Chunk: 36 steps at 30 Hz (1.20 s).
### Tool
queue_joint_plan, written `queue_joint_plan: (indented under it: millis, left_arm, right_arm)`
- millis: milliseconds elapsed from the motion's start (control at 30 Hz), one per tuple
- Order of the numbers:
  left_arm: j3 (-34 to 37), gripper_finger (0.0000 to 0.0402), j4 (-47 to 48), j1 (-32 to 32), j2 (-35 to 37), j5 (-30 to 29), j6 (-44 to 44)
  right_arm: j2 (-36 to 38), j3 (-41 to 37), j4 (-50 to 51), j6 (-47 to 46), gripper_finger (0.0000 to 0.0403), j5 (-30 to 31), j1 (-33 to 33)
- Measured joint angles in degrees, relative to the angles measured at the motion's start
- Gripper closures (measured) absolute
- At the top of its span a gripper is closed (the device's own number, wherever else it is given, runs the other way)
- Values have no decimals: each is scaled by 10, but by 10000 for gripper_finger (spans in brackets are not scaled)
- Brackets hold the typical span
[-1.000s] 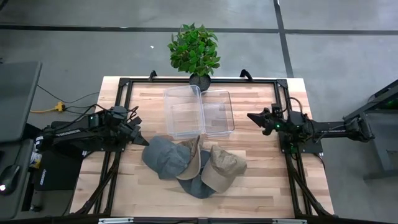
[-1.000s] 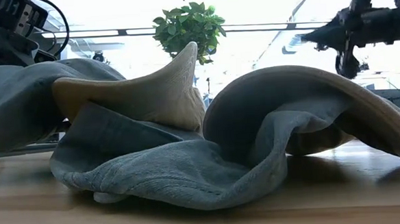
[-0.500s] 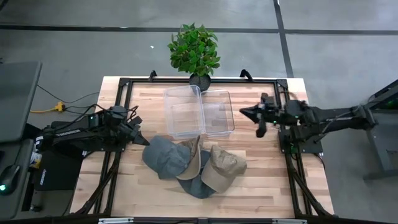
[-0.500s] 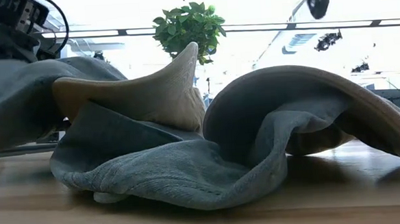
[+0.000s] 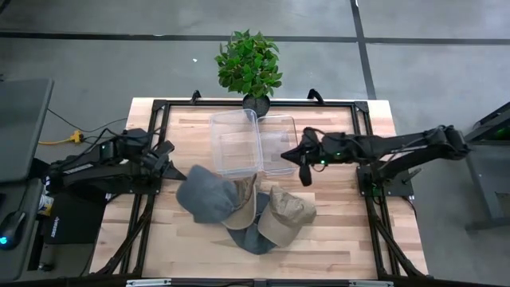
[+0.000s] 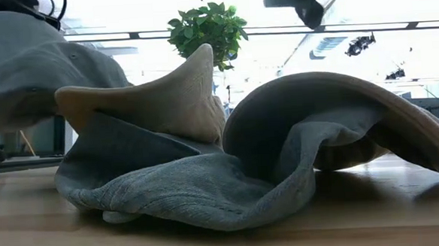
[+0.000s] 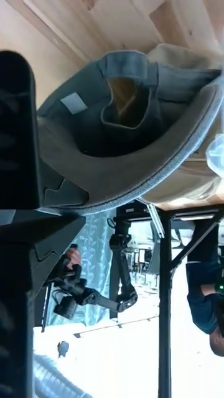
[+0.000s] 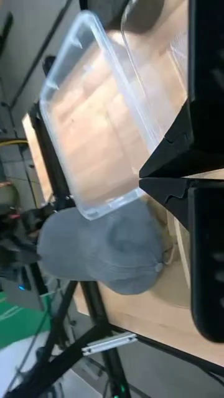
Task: Pick & Place hat
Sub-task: Put the top gray cap into the right transparent bin
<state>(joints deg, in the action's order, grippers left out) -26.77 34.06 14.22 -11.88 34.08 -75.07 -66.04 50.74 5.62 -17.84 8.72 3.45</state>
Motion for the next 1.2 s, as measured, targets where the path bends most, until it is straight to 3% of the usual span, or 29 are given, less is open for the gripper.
queue_joint_plan:
  millis: [200, 533, 767, 1200]
  left_arm:
    - [-2, 401, 26, 0, 0, -14, 3]
    - [-2, 401, 101, 0, 0, -64, 27]
    - [-2, 399, 112, 0, 0, -67, 28]
    - [28, 278, 88, 0, -114, -62, 34]
  right_arm:
    - [-35, 16, -13, -1, 402, -27, 1]
    - [-37, 16, -10, -1, 402, -27, 1]
    - [-37, 16, -7, -1, 402, -16, 1]
    - [-37, 16, -7, -1, 402, -16, 1]
